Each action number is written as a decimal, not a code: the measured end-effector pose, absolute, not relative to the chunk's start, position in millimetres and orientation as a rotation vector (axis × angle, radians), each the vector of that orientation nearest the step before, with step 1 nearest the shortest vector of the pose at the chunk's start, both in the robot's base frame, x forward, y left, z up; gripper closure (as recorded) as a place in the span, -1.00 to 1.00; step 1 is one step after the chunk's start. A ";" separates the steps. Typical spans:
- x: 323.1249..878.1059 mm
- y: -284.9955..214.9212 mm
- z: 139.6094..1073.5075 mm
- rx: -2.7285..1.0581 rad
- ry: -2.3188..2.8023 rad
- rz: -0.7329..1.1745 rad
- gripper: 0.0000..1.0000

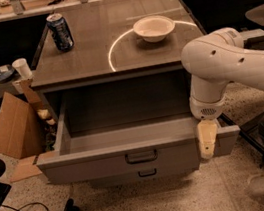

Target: Open top drawer

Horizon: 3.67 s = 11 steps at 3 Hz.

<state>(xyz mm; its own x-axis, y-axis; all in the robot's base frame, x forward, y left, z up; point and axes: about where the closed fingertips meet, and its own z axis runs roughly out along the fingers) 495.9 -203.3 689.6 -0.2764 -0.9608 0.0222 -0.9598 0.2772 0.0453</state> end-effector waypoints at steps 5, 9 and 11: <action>405.2 -207.5 676.5 1.758 -2.432 -0.150 0.71; 360.0 -225.3 681.8 1.655 -2.388 -0.119 0.64; 360.0 -225.3 681.8 1.655 -2.388 -0.119 -0.28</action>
Offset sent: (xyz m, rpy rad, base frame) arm -0.0958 -0.0166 -0.0283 0.0109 0.1299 -0.0361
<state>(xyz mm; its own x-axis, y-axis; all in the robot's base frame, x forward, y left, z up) 360.0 -225.3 681.8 -0.3339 -0.9316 0.1439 -0.9126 0.3577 0.1979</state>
